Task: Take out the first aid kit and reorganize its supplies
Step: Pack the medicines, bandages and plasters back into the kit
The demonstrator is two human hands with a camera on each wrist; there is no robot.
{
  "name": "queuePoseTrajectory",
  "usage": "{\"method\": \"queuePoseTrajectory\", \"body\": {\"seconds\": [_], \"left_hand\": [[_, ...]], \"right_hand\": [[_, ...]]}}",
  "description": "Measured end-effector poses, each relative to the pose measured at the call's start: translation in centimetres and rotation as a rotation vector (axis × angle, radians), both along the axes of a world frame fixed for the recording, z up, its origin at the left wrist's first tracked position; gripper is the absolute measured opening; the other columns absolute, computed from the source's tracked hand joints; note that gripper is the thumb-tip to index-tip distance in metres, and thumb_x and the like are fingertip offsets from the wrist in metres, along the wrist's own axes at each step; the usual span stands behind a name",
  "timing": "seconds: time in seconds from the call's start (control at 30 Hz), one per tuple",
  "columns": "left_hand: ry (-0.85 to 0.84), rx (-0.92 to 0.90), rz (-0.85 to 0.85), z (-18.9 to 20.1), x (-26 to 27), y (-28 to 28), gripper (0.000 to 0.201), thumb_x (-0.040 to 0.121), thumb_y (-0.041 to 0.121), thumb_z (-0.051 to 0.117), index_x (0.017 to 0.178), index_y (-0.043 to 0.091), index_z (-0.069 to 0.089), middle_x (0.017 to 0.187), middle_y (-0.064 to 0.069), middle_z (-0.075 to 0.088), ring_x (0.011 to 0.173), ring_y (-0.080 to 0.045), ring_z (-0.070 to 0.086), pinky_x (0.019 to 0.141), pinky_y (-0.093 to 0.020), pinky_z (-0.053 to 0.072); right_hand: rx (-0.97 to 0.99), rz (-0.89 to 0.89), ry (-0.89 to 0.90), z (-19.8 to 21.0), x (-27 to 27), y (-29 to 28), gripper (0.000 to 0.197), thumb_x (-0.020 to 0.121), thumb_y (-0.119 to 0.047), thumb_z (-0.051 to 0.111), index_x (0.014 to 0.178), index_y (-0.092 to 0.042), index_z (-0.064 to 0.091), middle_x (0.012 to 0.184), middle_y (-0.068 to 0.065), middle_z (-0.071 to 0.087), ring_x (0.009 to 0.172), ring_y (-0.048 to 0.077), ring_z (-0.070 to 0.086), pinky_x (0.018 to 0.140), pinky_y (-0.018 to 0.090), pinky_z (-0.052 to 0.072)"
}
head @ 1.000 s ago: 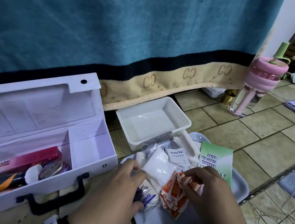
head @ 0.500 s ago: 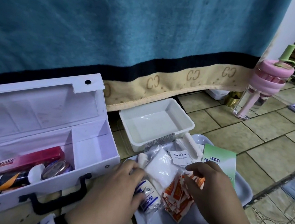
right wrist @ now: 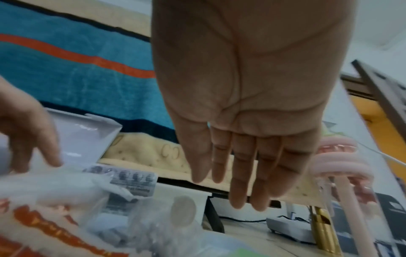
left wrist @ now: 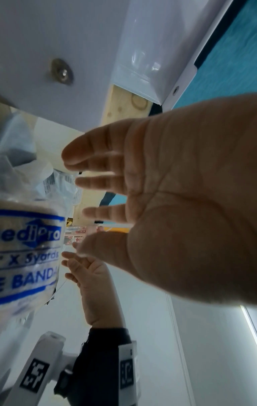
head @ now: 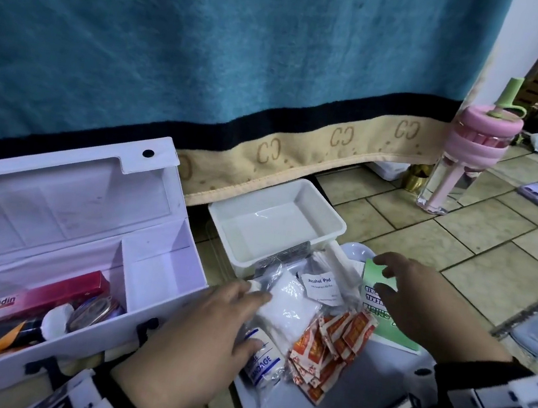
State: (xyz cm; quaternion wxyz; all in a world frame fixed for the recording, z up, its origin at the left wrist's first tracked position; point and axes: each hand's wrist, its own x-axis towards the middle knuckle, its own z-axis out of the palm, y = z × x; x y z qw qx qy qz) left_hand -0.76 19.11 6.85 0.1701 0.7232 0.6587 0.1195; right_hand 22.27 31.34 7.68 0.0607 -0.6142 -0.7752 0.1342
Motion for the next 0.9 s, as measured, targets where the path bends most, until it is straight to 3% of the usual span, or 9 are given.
{"method": "queuePoseTrajectory", "body": {"seconds": [0.1, 0.17, 0.33, 0.43, 0.5, 0.6, 0.7, 0.8, 0.9], "left_hand": [[0.034, -0.084, -0.105, -0.2, 0.6, 0.3, 0.057, 0.094, 0.049, 0.043, 0.144, 0.045, 0.018, 0.155, 0.023, -0.003, 0.143, -0.002, 0.002, 0.115, -0.025, 0.011], [0.087, -0.132, -0.139, -0.3, 1.0, 0.4, 0.059, 0.092, 0.052, 0.044, 0.144, 0.044, 0.019, 0.156, 0.023, -0.004, 0.143, -0.002, 0.002, 0.115, -0.028, 0.012], [0.156, -0.161, -0.111, -0.4, 1.3, 0.3, 0.063, 0.088, 0.054, 0.05, 0.143, 0.038, 0.024, 0.154, 0.019, 0.014, 0.141, -0.006, 0.014, 0.115, -0.029, 0.021], [0.159, -0.152, -0.085, -0.2, 1.6, 0.0, 0.056, 0.085, 0.057, 0.052, 0.133, 0.037, 0.033, 0.139, 0.017, 0.033, 0.131, -0.006, 0.029, 0.108, -0.032, 0.033], [0.178, -0.162, -0.054, -0.1, 1.8, 0.0, 0.058, 0.083, 0.058, 0.054, 0.132, 0.034, 0.033, 0.134, 0.014, 0.036, 0.126, -0.008, 0.034, 0.104, -0.033, 0.036], [0.197, -0.199, -0.012, -0.2, 2.1, 0.1, 0.067, 0.081, 0.058, 0.057, 0.134, 0.031, 0.029, 0.135, 0.011, 0.036, 0.126, -0.012, 0.035, 0.104, -0.033, 0.036], [0.219, -0.216, 0.015, -0.1, 2.3, 0.3, 0.071, 0.079, 0.059, 0.059, 0.135, 0.029, 0.027, 0.135, 0.01, 0.036, 0.126, -0.013, 0.036, 0.104, -0.034, 0.036], [0.233, -0.22, 0.039, -0.1, 2.4, 0.3, 0.073, 0.078, 0.06, 0.059, 0.135, 0.029, 0.027, 0.134, 0.01, 0.037, 0.126, -0.013, 0.037, 0.103, -0.033, 0.037], [0.241, -0.21, 0.049, -0.2, 2.3, 0.1, 0.073, 0.077, 0.061, 0.058, 0.135, 0.029, 0.028, 0.133, 0.01, 0.037, 0.125, -0.013, 0.039, 0.102, -0.032, 0.037]], "right_hand": [[-0.016, 0.221, -0.021, 0.7, -0.8, 0.2, 0.043, 0.087, -0.018, 0.061, 0.124, -0.038, 0.055, 0.121, -0.006, 0.054, 0.11, 0.016, 0.055, 0.081, 0.024, 0.043], [-0.06, 0.369, -0.018, 0.5, -1.3, 0.4, 0.039, 0.085, -0.019, 0.063, 0.116, -0.042, 0.061, 0.118, -0.009, 0.05, 0.109, 0.013, 0.053, 0.087, 0.024, 0.043], [-0.047, 0.299, -0.139, -0.5, -0.9, 1.1, 0.036, 0.087, -0.028, 0.061, 0.122, -0.034, 0.058, 0.123, -0.003, 0.048, 0.113, 0.018, 0.049, 0.091, 0.027, 0.043], [0.047, 0.262, -0.129, -0.2, -0.7, 1.4, 0.032, 0.087, -0.026, 0.059, 0.118, -0.031, 0.06, 0.123, -0.003, 0.053, 0.111, 0.019, 0.051, 0.086, 0.028, 0.044], [0.107, 0.346, -0.02, 0.2, -1.3, 1.3, 0.03, 0.088, -0.019, 0.057, 0.116, -0.03, 0.062, 0.121, -0.008, 0.055, 0.108, 0.014, 0.052, 0.081, 0.021, 0.038], [0.092, 0.601, 0.062, 0.5, -3.1, 1.2, 0.033, 0.09, -0.012, 0.049, 0.112, -0.031, 0.064, 0.12, -0.016, 0.059, 0.113, 0.006, 0.048, 0.094, 0.017, 0.035], [0.048, 0.701, -0.053, -0.7, -4.7, 2.1, 0.03, 0.09, -0.017, 0.044, 0.106, -0.033, 0.065, 0.115, -0.014, 0.061, 0.109, 0.01, 0.053, 0.093, 0.032, 0.044], [-0.007, 0.713, -0.297, -1.0, -5.9, 2.6, 0.017, 0.085, -0.021, 0.051, 0.091, -0.031, 0.063, 0.103, -0.007, 0.057, 0.104, 0.018, 0.053, 0.077, 0.031, 0.039], [-0.015, 0.784, -0.444, -1.1, -6.2, 2.6, 0.024, 0.087, -0.023, 0.048, 0.108, -0.026, 0.059, 0.116, 0.002, 0.054, 0.108, 0.023, 0.05, 0.081, 0.033, 0.041]]}}
